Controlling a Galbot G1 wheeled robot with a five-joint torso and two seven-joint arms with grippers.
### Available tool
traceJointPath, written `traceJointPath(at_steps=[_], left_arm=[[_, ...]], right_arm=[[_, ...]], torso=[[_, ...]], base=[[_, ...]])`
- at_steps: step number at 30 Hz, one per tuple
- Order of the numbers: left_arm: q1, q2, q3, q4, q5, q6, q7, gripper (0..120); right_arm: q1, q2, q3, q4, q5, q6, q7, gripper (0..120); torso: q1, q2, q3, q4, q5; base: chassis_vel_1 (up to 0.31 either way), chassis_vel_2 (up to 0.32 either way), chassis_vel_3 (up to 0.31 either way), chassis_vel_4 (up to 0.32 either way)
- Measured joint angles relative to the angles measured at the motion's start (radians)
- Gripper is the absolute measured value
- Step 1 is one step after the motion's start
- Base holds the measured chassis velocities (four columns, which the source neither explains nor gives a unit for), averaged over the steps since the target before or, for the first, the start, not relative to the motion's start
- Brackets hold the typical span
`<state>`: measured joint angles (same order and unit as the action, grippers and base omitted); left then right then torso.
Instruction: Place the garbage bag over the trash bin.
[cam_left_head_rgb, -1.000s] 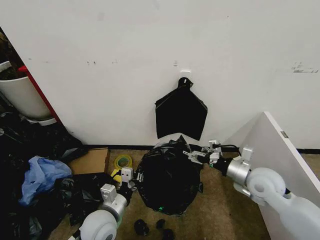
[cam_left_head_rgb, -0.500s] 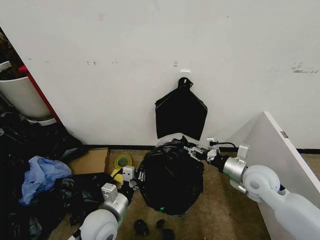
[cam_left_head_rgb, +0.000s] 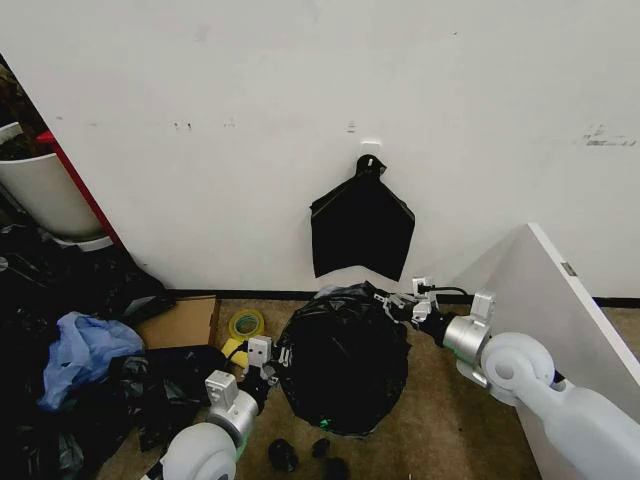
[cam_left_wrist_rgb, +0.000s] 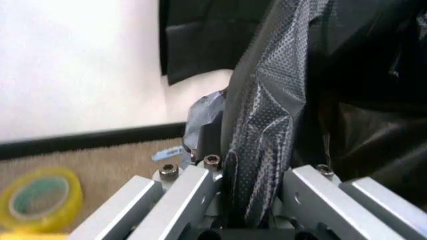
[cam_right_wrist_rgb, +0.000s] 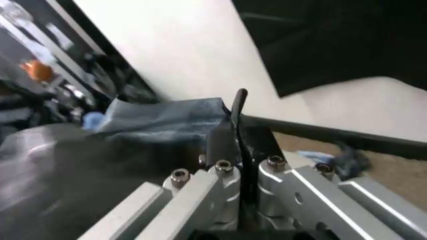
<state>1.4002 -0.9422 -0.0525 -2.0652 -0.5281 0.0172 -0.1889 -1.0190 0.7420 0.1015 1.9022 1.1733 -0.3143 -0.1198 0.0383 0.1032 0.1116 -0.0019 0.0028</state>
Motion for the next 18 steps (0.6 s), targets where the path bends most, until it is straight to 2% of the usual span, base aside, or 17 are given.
traceJointPath(at_steps=[6,13,16,18], left_arm=[[0.002,0.01,0.01,0.014,0.081,-0.038,0.048,1],[-0.006,0.014,0.009,0.018,0.095,-0.047,0.056,1],[-0.005,0.008,0.005,0.02,0.071,-0.039,0.035,1],[-0.006,0.003,0.003,0.022,0.039,-0.023,0.011,1]], right_arm=[[0.016,-0.004,-0.015,-0.061,-0.04,-0.021,0.005,0],[0.02,-0.014,-0.023,-0.087,-0.079,-0.039,0.002,0],[0.006,-0.007,-0.003,-0.077,-0.074,-0.017,0.0,5],[-0.009,-0.005,0.018,-0.055,-0.061,0.006,-0.012,13]], torso=[[0.0,0.0,0.0,-0.0003,0.0],[0.0,0.0,0.0,-0.0002,0.0],[0.0,0.0,0.0,-0.0001,0.0001],[0.0,0.0,0.0,-0.0001,0.0]], base=[[0.0,0.0,0.0,0.0],[0.0,0.0,0.0,0.0],[0.0,0.0,0.0,0.0],[0.0,0.0,0.0,0.0]])
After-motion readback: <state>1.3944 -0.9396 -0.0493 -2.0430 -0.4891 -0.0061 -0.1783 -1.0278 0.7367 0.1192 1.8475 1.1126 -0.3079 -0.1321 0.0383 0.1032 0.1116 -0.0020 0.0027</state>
